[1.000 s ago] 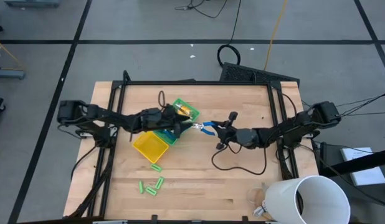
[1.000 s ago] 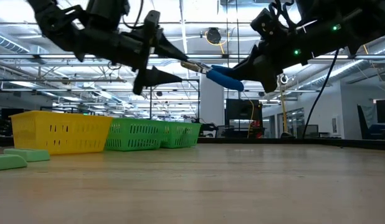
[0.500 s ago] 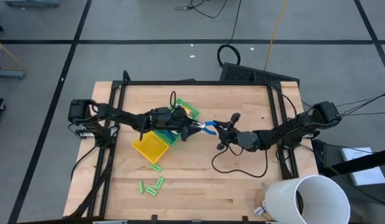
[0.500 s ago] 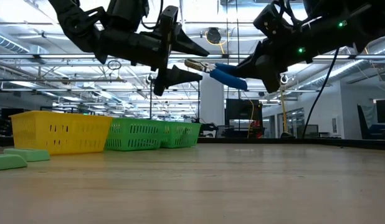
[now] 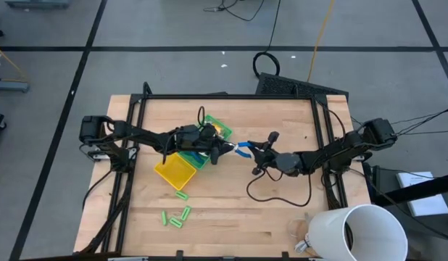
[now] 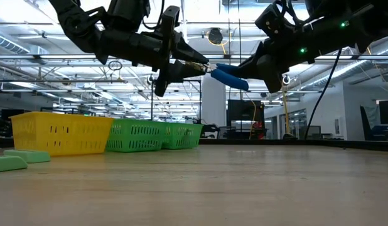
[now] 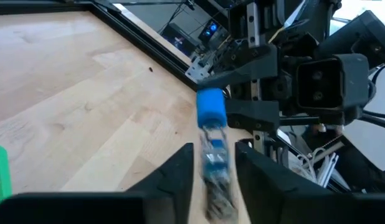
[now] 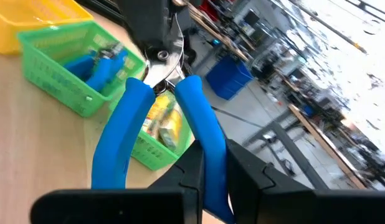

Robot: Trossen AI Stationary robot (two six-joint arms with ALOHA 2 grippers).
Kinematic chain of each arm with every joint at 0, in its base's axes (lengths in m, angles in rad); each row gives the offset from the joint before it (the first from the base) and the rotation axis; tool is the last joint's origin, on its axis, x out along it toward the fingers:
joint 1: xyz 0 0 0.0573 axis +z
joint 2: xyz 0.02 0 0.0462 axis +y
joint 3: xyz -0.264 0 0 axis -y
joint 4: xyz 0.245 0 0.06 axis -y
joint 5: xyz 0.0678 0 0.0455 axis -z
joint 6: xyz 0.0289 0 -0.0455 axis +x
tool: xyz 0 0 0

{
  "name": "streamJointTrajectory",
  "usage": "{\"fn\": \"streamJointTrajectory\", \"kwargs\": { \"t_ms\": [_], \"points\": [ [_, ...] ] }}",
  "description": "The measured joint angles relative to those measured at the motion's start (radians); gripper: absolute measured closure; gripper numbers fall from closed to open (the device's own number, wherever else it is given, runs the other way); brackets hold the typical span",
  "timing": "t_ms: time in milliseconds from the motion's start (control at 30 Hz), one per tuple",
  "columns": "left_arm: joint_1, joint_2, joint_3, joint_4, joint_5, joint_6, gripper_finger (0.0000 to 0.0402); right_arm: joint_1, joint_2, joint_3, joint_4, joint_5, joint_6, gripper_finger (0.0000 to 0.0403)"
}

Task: Pick & Place School Supplies
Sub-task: Put the blue hole puncher into the bottom green bin

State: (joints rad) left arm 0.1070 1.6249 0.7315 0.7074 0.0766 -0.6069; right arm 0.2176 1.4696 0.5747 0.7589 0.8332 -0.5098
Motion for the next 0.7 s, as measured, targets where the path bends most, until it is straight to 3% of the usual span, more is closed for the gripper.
{"fn": "streamJointTrajectory", "kwargs": {
  "t_ms": [233, 433, 500, 633, 700],
  "points": [
    [-0.001, 0.0, 0.0, 0.003, -0.017, 0.02, 0.0349, 0.0, 0.0, 0.0, -0.006, -0.045, 0.003, 0.0348],
    [0.002, 0.0, 0.0, 0.002, -0.02, 0.036, 0.0354, -0.001, 0.0, 0.0, -0.007, -0.043, 0.035, 0.0328],
    [0.004, 0.0, 0.0, 0.002, -0.03, 0.036, 0.0354, 0.014, 0.0, 0.0, -0.007, 0.014, 0.044, 0.0324],
    [0.006, -0.001, 0.0, -0.001, -0.028, 0.033, 0.0354, 0.08, -0.027, 0.0, -0.006, 0.263, 0.037, 0.0323],
    [0.008, 0.0, 0.0, -0.013, -0.021, 0.033, 0.0354, 0.106, -0.065, -0.006, -0.004, 0.306, 0.026, 0.0322]
  ]
}}
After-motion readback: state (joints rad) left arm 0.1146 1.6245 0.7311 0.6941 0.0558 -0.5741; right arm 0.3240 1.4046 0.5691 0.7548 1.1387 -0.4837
